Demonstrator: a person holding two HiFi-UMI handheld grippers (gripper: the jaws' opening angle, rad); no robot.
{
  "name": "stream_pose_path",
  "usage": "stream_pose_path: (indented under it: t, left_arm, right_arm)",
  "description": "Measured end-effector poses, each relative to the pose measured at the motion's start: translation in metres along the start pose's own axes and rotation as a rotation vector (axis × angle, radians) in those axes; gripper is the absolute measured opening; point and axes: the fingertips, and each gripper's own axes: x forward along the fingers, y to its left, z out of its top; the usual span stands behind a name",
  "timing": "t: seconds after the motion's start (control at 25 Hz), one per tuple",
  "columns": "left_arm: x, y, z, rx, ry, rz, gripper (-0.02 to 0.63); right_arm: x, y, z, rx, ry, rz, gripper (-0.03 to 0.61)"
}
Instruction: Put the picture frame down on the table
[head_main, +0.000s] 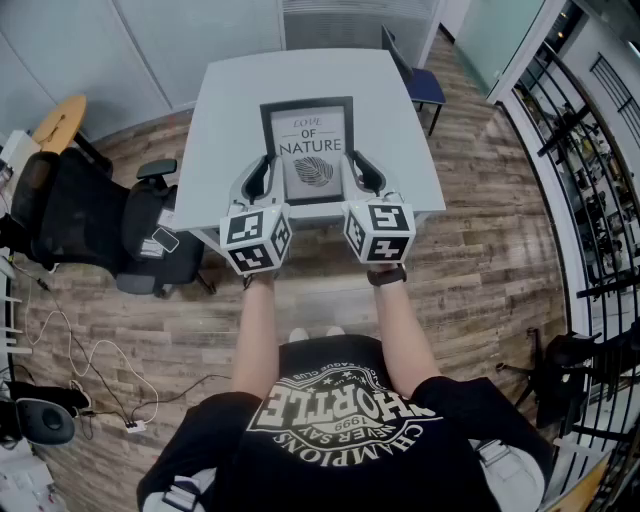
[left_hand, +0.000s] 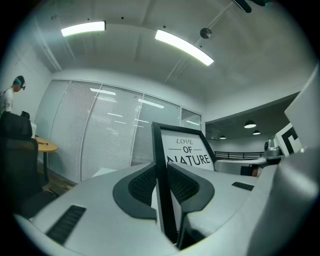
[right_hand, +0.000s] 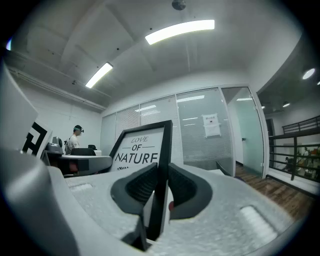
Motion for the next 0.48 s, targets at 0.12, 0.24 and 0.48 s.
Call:
stream_pose_path:
  t: [0.12,0.24,0.48]
  left_arm:
    - [0.0,-0.005,0.002,-0.006,-0.004,0.002,0.067]
    - [0.0,-0.015,0.004,-0.004,-0.008,0.005,0.068]
    - [0.0,-0.039,-0.001,0.008,-0.003,0.004,0.069]
  right_arm:
    - [-0.003,-0.004,0.004,-0.005,-0.004,0.002,0.064]
    - [-0.009,-0.011,0.006,-0.004,-0.006,0.004,0.064]
    - [-0.023,-0.031,0.001,0.028,0.0,-0.004,0.064]
